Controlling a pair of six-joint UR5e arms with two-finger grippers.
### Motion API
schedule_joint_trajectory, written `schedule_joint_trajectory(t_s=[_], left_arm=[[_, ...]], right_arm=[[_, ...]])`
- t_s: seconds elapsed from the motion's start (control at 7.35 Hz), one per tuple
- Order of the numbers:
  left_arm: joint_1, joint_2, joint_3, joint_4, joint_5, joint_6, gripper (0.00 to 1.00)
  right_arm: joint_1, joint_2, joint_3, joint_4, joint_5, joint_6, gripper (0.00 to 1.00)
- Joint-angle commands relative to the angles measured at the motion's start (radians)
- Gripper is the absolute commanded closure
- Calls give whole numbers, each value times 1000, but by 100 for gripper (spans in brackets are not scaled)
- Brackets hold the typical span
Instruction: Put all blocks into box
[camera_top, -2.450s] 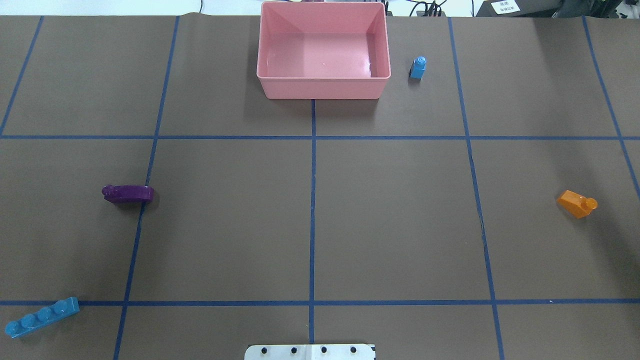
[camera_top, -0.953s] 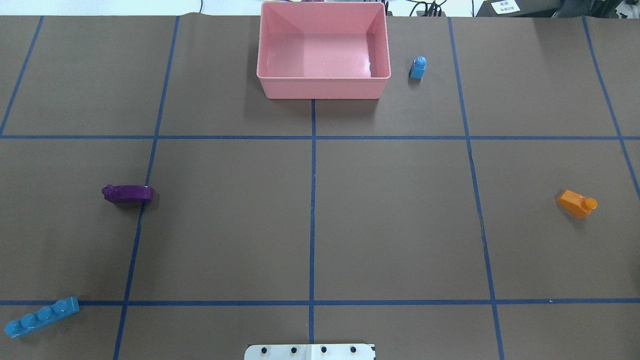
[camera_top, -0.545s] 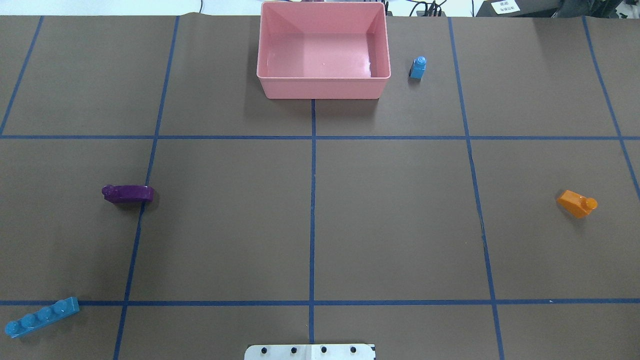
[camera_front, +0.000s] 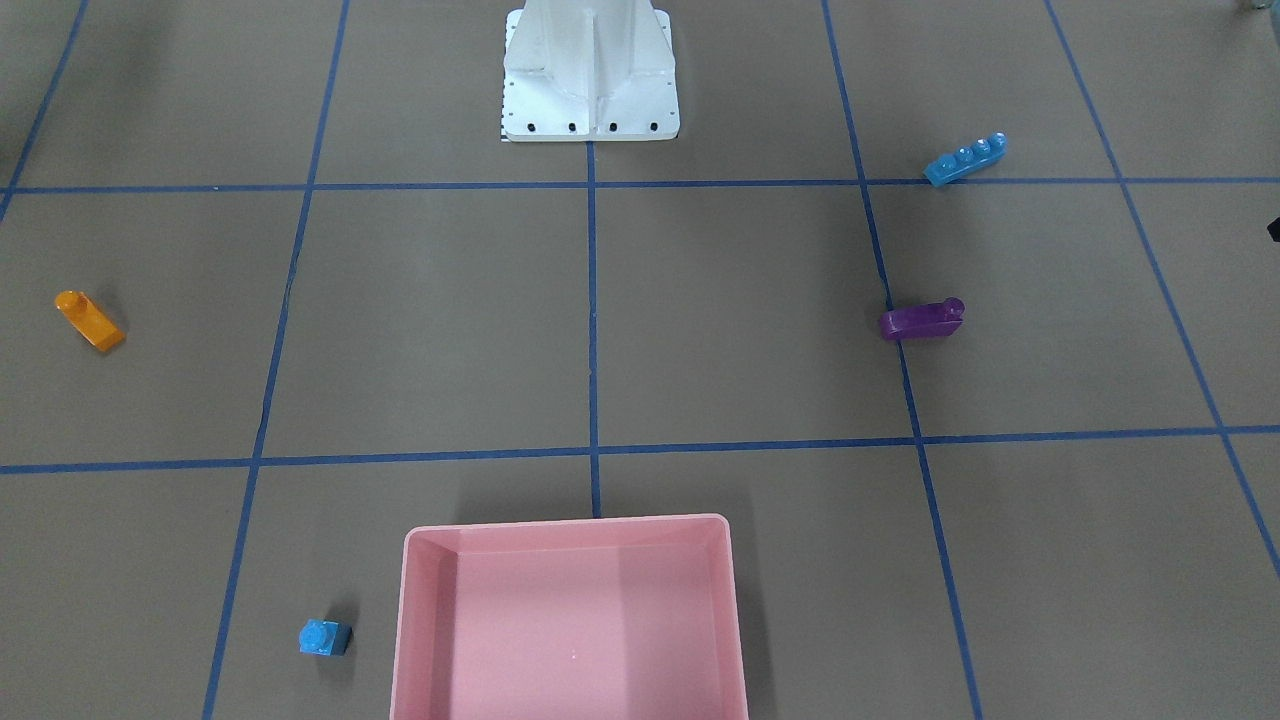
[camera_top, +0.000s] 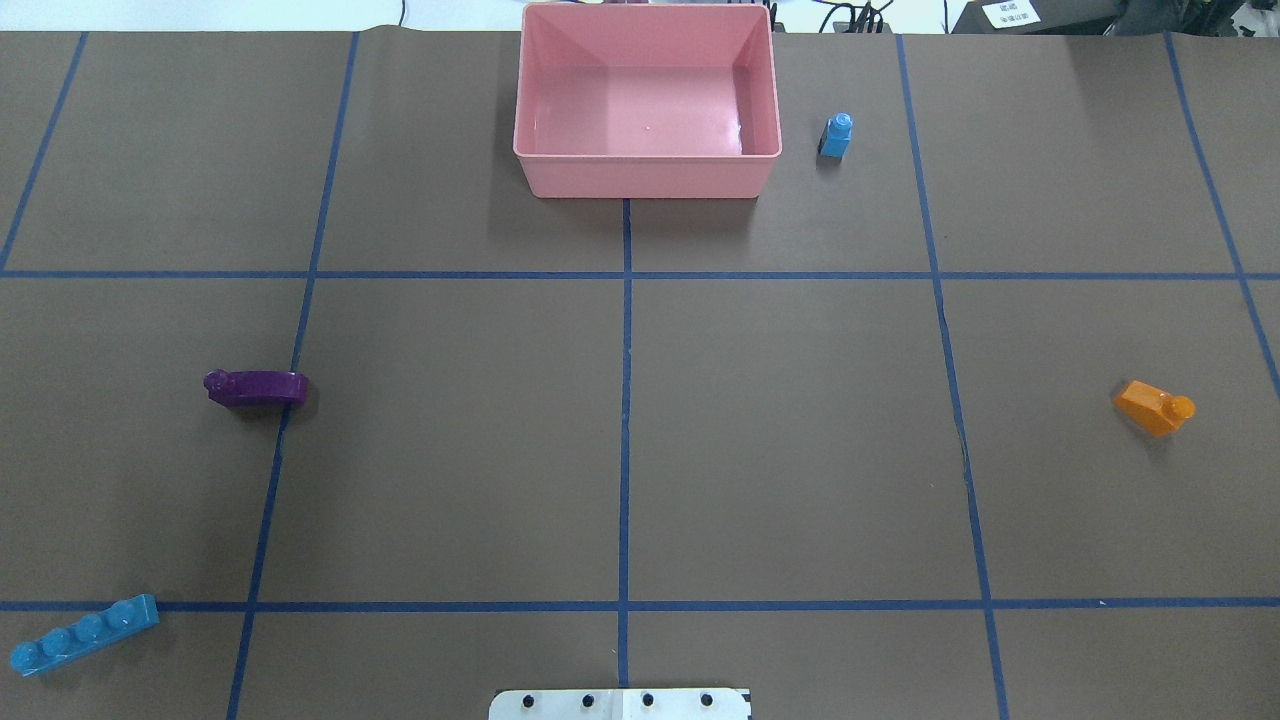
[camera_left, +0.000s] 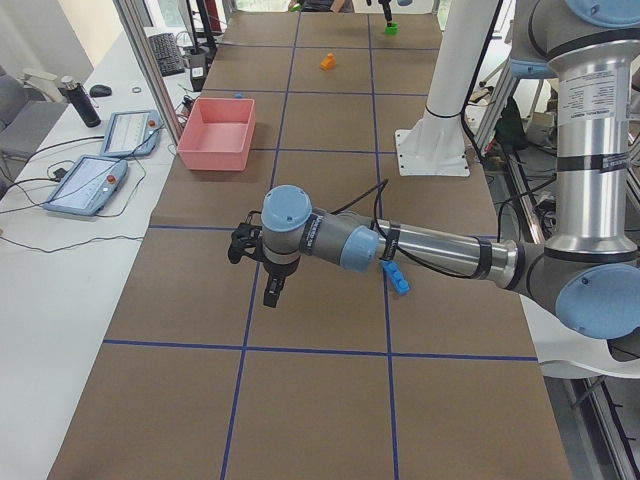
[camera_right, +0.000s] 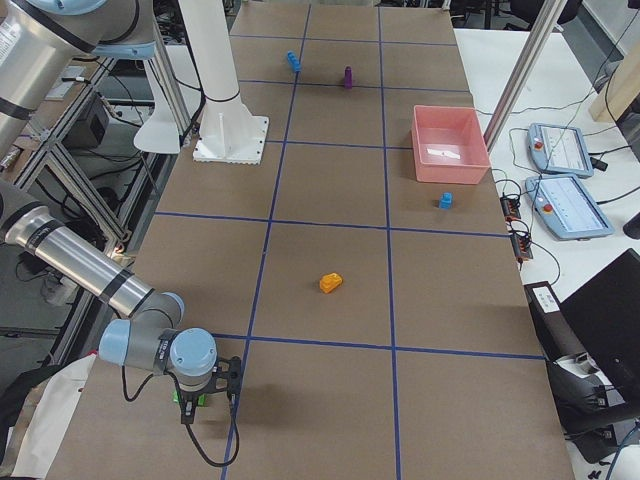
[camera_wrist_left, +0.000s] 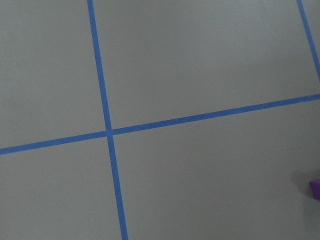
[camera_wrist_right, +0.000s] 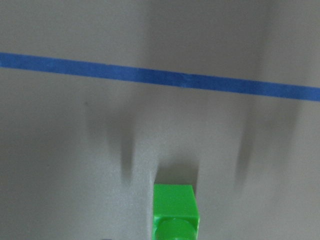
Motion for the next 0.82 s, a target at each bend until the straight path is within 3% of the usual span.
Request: schedule_joint_trajectory(t_s=[0.0,0.14,0.27,0.68], left_arm=[[1,0,0,-7,0,-1,0],[0,0,0,-7,0,-1,0],[0,0,0,-7,0,-1,0],[0,0,0,-7,0,-1,0]], right_arm=[[-2,20,-47,-2,54,0,8],[-2,22,-55,-2,54,-1,10],[0,22,-69,0,54,-3,24],[-2,24,-92,0,54,0,98]])
